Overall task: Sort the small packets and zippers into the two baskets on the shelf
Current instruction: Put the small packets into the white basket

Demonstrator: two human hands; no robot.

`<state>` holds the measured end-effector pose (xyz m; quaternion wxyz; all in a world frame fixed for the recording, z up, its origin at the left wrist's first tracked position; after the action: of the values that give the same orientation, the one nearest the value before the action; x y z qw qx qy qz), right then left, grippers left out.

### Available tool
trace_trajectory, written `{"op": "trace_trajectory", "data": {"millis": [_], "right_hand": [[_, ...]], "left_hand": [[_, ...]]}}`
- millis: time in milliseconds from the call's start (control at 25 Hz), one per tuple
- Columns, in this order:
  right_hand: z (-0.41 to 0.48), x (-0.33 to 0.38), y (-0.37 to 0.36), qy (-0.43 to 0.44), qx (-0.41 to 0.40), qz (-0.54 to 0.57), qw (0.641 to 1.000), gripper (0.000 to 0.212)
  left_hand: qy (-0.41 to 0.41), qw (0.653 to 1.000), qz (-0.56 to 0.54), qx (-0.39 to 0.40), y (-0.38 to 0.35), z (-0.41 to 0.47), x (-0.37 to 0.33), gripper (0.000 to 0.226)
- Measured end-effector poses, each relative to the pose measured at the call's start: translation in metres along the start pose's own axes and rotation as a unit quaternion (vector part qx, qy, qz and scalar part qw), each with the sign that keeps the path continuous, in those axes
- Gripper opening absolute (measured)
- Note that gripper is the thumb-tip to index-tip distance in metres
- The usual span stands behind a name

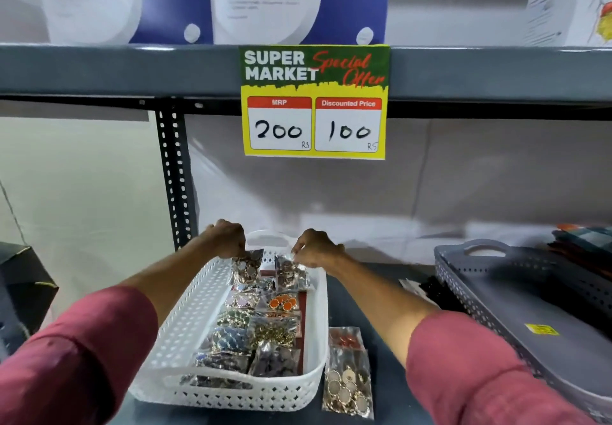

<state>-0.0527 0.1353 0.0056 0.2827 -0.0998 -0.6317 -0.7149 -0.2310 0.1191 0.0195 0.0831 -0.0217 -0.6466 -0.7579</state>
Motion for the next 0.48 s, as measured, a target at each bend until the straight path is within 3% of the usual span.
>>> {"op": "trace_trajectory", "data": {"millis": [240, 360, 480], "right_hand": [[0.01, 0.005, -0.02, 0.055, -0.045, -0.141, 0.987, 0.024], [0.004, 0.003, -0.007, 0.082, -0.04, -0.116, 0.989, 0.021], [-0.008, -0.007, 0.037, 0.102, -0.088, -0.011, 0.991, 0.013]], "left_hand": [[-0.035, 0.999, 0.016, -0.02, -0.024, 0.01, -0.001, 0.031], [-0.049, 0.998, 0.028, -0.014, -0.03, 0.012, -0.004, 0.03], [-0.085, 0.993, 0.018, -0.081, 0.005, 0.003, -0.031, 0.024]]}}
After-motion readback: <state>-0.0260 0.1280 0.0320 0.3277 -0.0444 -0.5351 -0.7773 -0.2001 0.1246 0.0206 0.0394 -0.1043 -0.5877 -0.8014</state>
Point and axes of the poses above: each hand's wrist, its own z-axis towards the middle knuckle, its own y-axis out of the back of the hand, x = y × z, the point moved 10 cm from there along z, towards the middle knuckle, and after that the axes turned 8 degrees about -x, right-handed, at the moved point
